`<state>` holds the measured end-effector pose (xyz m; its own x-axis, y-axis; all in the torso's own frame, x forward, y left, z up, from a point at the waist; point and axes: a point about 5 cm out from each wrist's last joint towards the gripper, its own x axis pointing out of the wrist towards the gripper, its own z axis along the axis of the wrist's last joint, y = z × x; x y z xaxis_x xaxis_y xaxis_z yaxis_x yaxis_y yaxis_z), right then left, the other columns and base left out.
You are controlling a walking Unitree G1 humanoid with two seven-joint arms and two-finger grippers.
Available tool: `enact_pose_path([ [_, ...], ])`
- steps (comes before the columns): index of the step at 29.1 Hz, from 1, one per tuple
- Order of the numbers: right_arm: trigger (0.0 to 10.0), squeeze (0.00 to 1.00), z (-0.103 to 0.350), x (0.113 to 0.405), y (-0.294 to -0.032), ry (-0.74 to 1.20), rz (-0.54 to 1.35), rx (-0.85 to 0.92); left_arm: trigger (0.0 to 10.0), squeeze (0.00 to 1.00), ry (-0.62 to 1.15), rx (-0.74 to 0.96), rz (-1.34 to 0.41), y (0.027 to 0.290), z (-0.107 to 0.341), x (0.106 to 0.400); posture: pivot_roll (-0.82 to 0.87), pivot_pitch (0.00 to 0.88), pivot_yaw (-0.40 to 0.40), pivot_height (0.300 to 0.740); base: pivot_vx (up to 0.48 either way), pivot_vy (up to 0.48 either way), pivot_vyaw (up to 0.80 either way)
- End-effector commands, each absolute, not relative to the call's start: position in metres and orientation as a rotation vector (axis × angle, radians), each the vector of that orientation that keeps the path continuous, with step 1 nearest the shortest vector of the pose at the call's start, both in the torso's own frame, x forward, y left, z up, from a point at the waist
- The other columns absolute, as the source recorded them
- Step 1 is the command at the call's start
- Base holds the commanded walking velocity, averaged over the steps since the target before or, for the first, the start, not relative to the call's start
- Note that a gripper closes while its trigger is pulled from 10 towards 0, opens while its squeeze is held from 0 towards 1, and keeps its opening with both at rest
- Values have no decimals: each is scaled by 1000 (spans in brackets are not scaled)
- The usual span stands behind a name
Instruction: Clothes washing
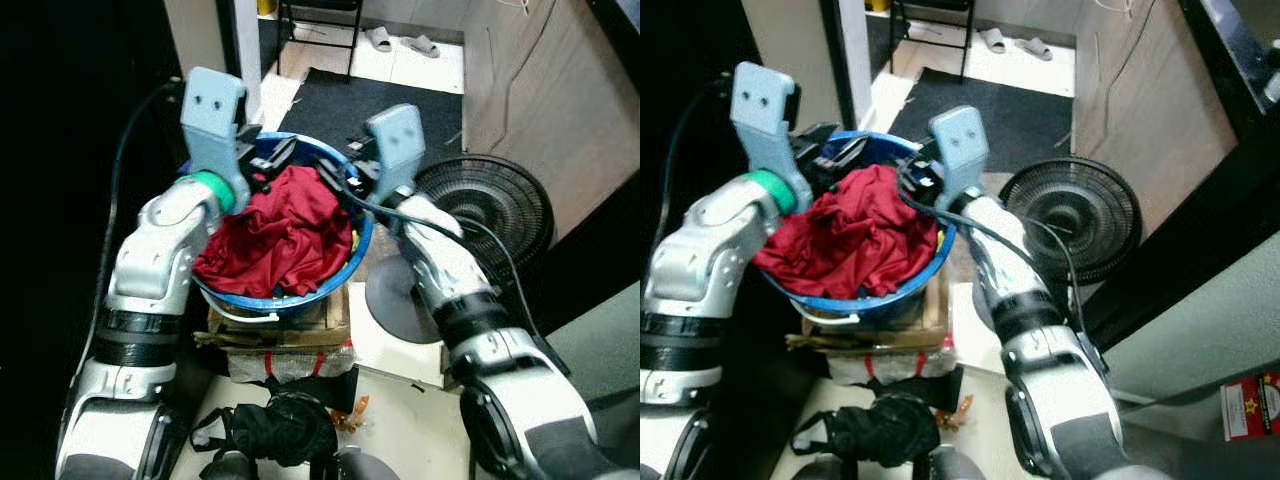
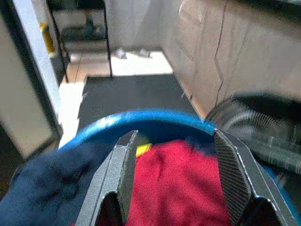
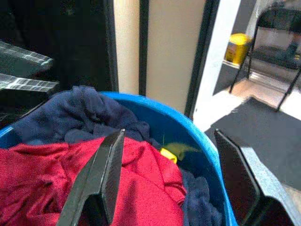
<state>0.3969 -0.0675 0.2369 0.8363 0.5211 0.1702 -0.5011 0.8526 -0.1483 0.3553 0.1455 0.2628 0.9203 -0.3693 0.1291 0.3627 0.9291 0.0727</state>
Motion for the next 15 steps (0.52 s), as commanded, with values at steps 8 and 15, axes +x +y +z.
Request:
enact_pose_path([
  [8,10000,0,189,394,-73,55,563,-114,10000,0,-37,72,-244,181,235,348,46,131,-32,740,0,0,0],
  [15,10000,0,144,388,-108,211,490,-113,10000,0,-8,73,-189,192,229,346,52,156,-22,740,0,0,0],
])
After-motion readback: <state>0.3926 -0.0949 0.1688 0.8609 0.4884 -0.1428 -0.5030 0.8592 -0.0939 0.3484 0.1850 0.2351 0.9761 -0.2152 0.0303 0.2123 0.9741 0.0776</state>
